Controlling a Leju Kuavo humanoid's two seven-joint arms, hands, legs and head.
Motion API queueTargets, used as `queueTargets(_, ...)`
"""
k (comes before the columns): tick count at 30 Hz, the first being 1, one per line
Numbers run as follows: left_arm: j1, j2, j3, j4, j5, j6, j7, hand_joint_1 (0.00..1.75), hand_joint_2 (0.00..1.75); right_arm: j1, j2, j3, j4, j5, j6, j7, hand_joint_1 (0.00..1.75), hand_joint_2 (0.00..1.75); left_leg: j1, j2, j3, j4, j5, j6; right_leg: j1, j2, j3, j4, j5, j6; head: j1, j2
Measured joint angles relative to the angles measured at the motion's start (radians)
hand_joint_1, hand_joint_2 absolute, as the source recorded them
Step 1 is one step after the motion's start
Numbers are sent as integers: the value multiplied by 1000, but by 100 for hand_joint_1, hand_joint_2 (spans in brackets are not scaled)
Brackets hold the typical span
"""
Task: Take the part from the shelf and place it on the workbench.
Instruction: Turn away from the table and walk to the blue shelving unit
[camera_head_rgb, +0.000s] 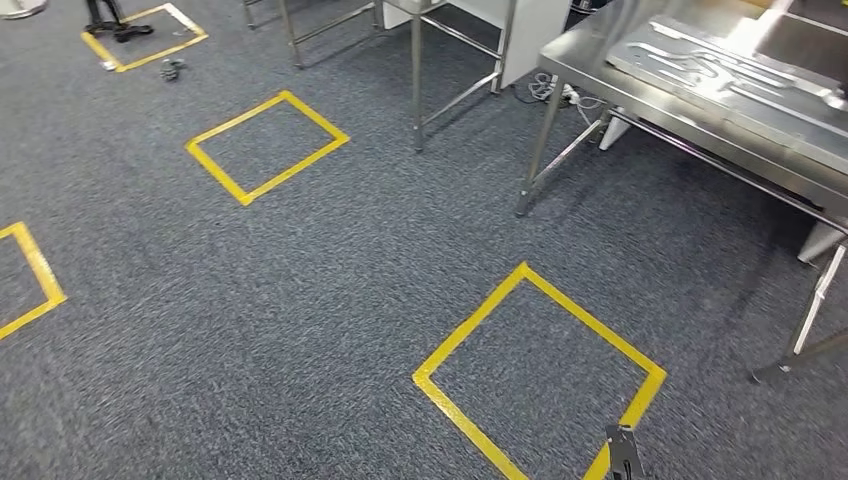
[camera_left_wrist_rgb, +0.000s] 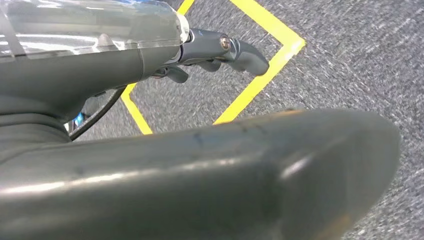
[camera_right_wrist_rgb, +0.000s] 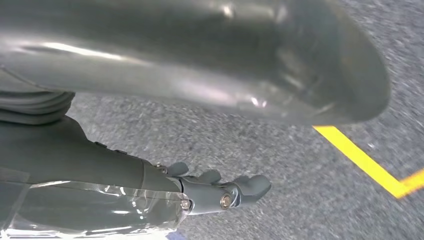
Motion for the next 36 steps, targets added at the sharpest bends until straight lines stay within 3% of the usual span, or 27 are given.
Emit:
queueTargets(1, 1, 0, 0, 0, 0, 0, 0, 0, 0, 7, -1, 0, 3, 1, 0, 4, 0, 0, -1, -14, -1, 1, 0, 1, 1, 6, -27, 50, -14, 0, 0, 0)
queueTargets(2, 2, 0, 0, 0, 0, 0, 0, 0, 0, 12, -1, 0, 5, 1, 0, 8, 0, 0, -2, -27, -1, 2, 0, 1, 2, 8, -41, 70, -9, 0, 0, 0)
queueTargets(3, 4, 0, 0, 0, 0, 0, 0, 0, 0, 16, -1, 0, 7, 1, 0, 10, 0, 0, -2, -40, -1, 4, -1, 1, 1, 10, -37, 51, 16, 0, 0, 0)
queueTargets(4, 4, 0, 0, 0, 0, 0, 0, 0, 0, 17, -1, 0, 9, 1, 0, 11, 0, 0, -2, -53, 0, 8, -3, -1, 1, 14, -17, 0, 53, 0, 0, 0)
queueTargets(6, 3, 0, 0, 0, -2, 0, 0, 0, 0, 18, -2, -1, 10, 2, 0, 13, 0, 0, -1, -76, -5, 20, -10, -8, -2, 50, 34, -123, 114, -3, 1, 0)
queueTargets(8, 1, 0, -2, 0, -4, 0, 0, 0, 0, 21, -3, -4, 12, 2, 1, 16, 0, 0, -1, -94, -13, 30, -16, -19, -1, 74, 57, -179, 128, -11, 4, 0)
queueTargets(10, 3, 0, -4, 0, -7, 0, 0, 0, 0, 22, -4, -6, 13, 2, 1, 21, 0, 0, 1, -107, -17, 30, -16, -31, 1, 58, 61, -185, 127, -24, 5, 0)
queueTargets(11, 5, 1, -4, 0, -8, 0, 1, 0, 0, 22, -4, -6, 13, 2, 2, 22, 0, 0, 1, -96, -19, 35, -20, -36, 0, 48, 65, -191, 129, -31, 5, 0)
queueTargets(13, 4, 1, -5, 0, -9, 0, 1, 0, 0, 24, -4, -6, 13, 2, 2, 24, 0, 0, 1, -49, -45, 95, -57, -46, -3, 25, 71, -201, 133, -45, 2, 0)
queueTargets(14, 2, 1, -6, 0, -10, 0, 1, 0, 0, 27, -4, -6, 13, 2, 2, 24, 0, 0, 3, -23, -73, 151, -88, -51, -2, 12, 73, -203, 132, -49, 0, 0)
queueTargets(16, -1, 1, -7, 0, -10, -1, 3, 0, 0, 32, -4, -7, 14, 2, 4, 25, 0, 0, 11, -3, -134, 271, -139, -61, 1, -15, 74, -203, 129, -52, -1, 0)
queueTargets(17, 0, 1, -7, 0, -10, -1, 5, 0, 0, 34, -4, -7, 15, 2, 4, 26, 0, 0, 16, 0, -148, 299, -142, -65, 1, -28, 75, -203, 128, -51, -2, 0)
queueTargets(18, 2, 1, -7, 0, -10, -2, 8, 0, 0, 34, -4, -7, 16, 2, 6, 27, 0, 0, 19, 5, -143, 289, -126, -68, 0, -40, 77, -202, 126, -48, -2, 0)
queueTargets(20, 3, 1, -7, 0, -10, -3, 12, 0, 87, 34, -4, -7, 17, 2, 7, 27, 0, 0, 22, 35, -81, 172, -62, -70, -2, -62, 83, -202, 121, -41, -2, 0)
queueTargets(22, 0, 1, -7, 0, -10, -6, 14, 0, 175, 35, -5, -7, 17, 3, 8, 27, 0, 0, 19, 76, -23, 60, -22, -63, 1, -82, 91, -200, 115, -28, 0, 0)
queueTargets(23, -2, 0, -7, 0, -9, -7, 15, 0, 175, 35, -5, -7, 18, 3, 8, 27, 0, 0, 16, 87, -13, 36, -17, -56, 3, -92, 95, -201, 113, -20, 1, 0)
queueTargets(25, 0, 1, -7, 0, -9, -8, 16, 0, 175, 34, -5, -7, 18, 3, 10, 27, 0, 0, 11, 67, -15, 28, -15, -40, 2, -110, 105, -209, 113, -5, 4, 0)
queueTargets(26, 2, 1, -7, 0, -9, -8, 16, 0, 175, 33, -4, -7, 18, 3, 10, 27, 0, 0, 12, 56, -13, 22, -12, -32, 0, -102, 109, -208, 109, 2, 6, 0)
queueTargets(28, 2, 2, -7, 0, -8, -9, 17, 0, 175, 33, -3, -7, 18, 3, 10, 31, 0, 0, 14, 34, -6, 10, -3, -16, -5, -54, 94, -163, 71, 9, 9, 0)
queueTargets(30, 0, 2, -7, 0, -9, -10, 19, 0, 175, 37, -3, -9, 18, 3, 9, 43, 0, 0, 12, 11, -6, 7, 1, -7, -3, -4, 34, -39, 4, 7, 12, 0)
queueTargets(31, 0, 2, -7, 0, -9, -10, 21, 0, 175, 40, -3, -10, 19, 3, 8, 52, 0, 0, 9, -2, -6, 7, 1, -5, -1, 3, 0, 25, -19, 4, 13, 0)
queueTargets(32, 1, 1, -7, 0, -9, -11, 23, 0, 175, 42, -3, -11, 19, 4, 7, 61, 0, 0, 5, -16, -6, 7, 1, -4, 2, 6, -23, 64, -24, 1, 13, 0)
queueTargets(33, 2, 1, -7, 0, -9, -11, 25, 0, 175, 43, -3, -12, 20, 5, 6, 70, 0, 0, 1, -29, -5, 7, 1, -3, 4, 8, -30, 66, -8, -3, 13, 0)
queueTargets(34, 4, 1, -7, 0, -9, -12, 27, 0, 175, 43, -3, -12, 20, 7, 6, 79, 0, 0, -2, -43, -3, 8, 1, -3, 7, 12, -16, 26, 26, -9, 13, 0)
queueTargets(36, 3, 0, -7, 0, -10, -13, 30, 0, 175, 42, -5, -13, 20, 12, 3, 95, 0, 0, -7, -67, 0, 9, 0, -3, 11, 46, 41, -113, 103, -24, 13, 0)
